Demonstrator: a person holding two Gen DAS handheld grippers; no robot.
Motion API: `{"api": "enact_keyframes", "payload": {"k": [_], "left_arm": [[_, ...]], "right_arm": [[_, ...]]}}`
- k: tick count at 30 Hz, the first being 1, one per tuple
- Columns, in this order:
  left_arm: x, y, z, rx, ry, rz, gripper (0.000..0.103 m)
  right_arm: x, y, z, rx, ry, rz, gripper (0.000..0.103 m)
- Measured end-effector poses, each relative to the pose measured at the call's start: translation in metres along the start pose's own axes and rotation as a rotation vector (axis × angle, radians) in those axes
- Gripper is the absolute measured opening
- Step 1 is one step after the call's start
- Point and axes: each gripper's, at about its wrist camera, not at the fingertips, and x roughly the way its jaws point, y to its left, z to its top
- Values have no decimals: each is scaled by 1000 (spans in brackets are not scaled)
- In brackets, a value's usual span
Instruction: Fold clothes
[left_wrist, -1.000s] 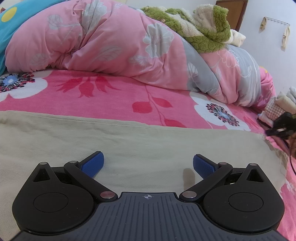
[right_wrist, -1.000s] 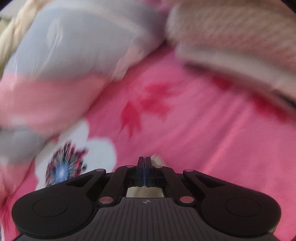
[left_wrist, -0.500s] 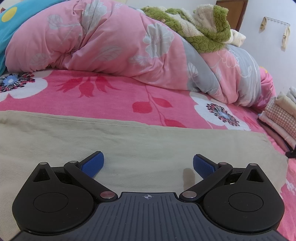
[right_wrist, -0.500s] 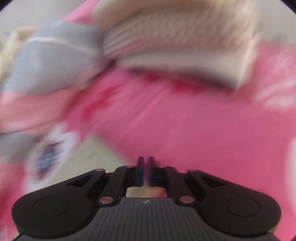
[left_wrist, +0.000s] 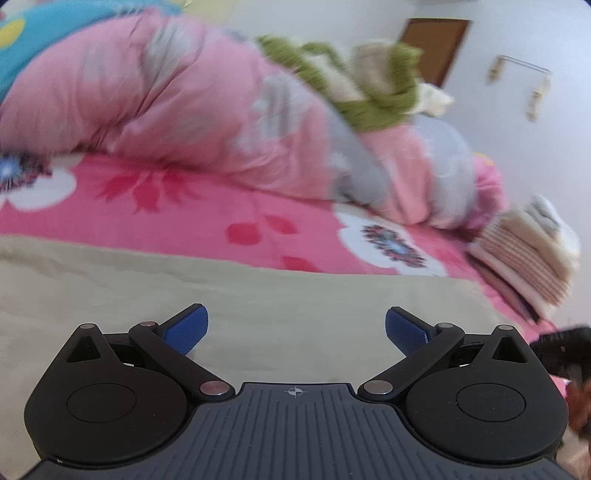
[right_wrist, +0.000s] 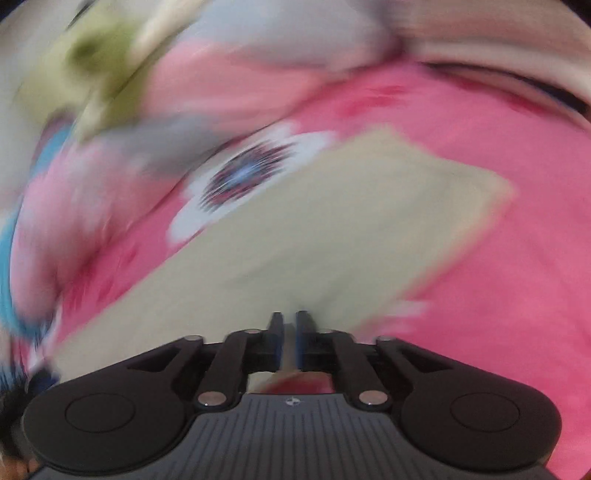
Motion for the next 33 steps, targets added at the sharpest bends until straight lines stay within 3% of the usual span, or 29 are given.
{"api": "enact_keyframes", "payload": {"k": [2,3,4,7,11,15,18,24,26,30,33], "left_arm": [[-17,-7,-1,18,-8,-13,103],[-24,-10,-5,14,-2,0,103],[-32,-13,-9,5,7,8,103],[-46,-18,-22,-12,31,28,103],[-60,-27,-38,10,50,76,103],[-64,-25,-47,42,51,132,103],[-63,-19,-51,52,68,157,103],[-66,-16,-56,89,74,130,103],[-67,-17,-56,90,73,129,103],[-67,-18,-56,94,76,130,103],[-64,-17,-57,106,83,129,103]], "right_arm": [[-27,-25,8,127,-78,-103,4],[-41,-24,8,101,-133,-183,4],[-51,-19,4,68,-168,-202,5],[-58,9,-7,6,-179,-60,6],[-27,95,-39,-303,-101,78,9],[15,149,-76,-601,-23,72,11],[12,137,-92,-726,13,29,11],[-39,111,-85,-776,25,-66,20],[-51,114,-77,-753,-23,-24,20],[-16,143,-51,-768,-117,14,20],[32,154,-37,-807,-94,22,19]]}}
